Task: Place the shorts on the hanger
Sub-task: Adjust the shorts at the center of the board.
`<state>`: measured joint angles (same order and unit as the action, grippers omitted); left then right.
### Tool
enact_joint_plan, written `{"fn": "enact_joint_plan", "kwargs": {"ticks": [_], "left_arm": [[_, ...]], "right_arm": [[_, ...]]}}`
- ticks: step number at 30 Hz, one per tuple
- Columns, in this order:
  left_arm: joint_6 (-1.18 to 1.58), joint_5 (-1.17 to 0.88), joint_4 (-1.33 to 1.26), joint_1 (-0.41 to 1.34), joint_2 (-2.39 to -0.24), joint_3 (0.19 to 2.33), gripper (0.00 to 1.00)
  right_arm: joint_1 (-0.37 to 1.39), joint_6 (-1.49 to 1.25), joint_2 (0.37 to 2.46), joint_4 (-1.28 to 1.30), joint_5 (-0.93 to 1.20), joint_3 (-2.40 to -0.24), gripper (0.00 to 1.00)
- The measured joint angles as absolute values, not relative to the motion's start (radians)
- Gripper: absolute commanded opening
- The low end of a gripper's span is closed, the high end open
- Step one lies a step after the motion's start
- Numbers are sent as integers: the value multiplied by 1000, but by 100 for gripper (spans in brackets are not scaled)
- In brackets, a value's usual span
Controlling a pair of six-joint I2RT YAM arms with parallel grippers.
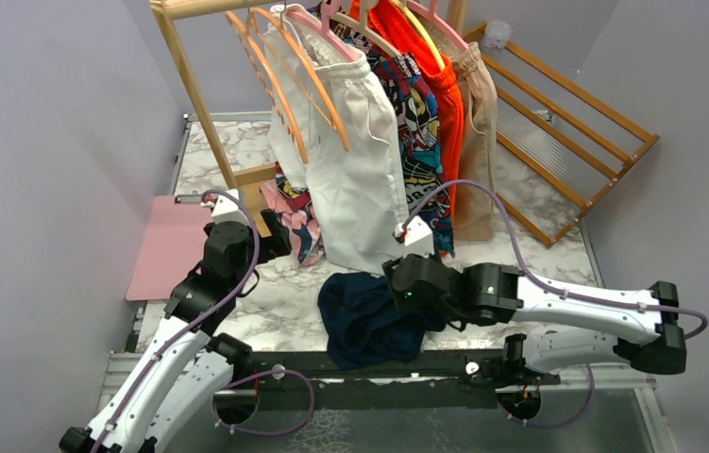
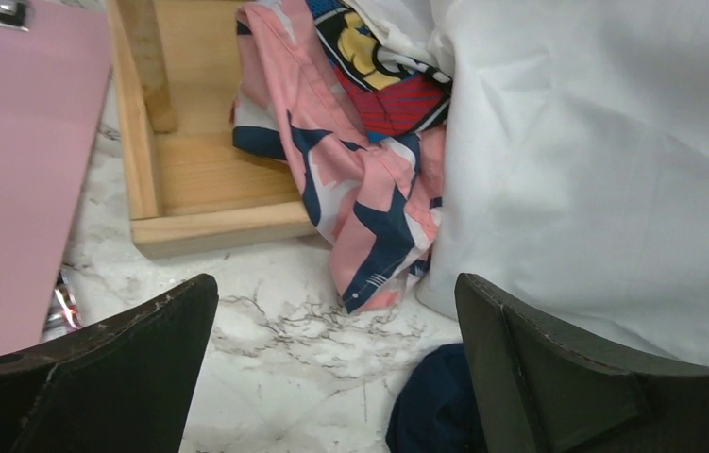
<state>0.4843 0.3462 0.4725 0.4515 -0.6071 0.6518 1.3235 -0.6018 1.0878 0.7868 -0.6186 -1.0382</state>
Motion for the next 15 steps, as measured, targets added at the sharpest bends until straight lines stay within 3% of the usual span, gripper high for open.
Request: {"fn": "enact_joint_plan", "kwargs": {"ticks": [4, 10, 15], "left_arm": [[500, 231, 457, 451, -627, 651, 99], [488, -41, 427, 465, -666, 649, 99], [492, -70, 432, 619, -740, 653, 99]], "right_arm": [[1324, -620, 1157, 785, -603, -1010, 66], [1324, -641, 1082, 785, -598, -936, 66], [1322, -661, 1019, 809, -627, -929, 66]]}}
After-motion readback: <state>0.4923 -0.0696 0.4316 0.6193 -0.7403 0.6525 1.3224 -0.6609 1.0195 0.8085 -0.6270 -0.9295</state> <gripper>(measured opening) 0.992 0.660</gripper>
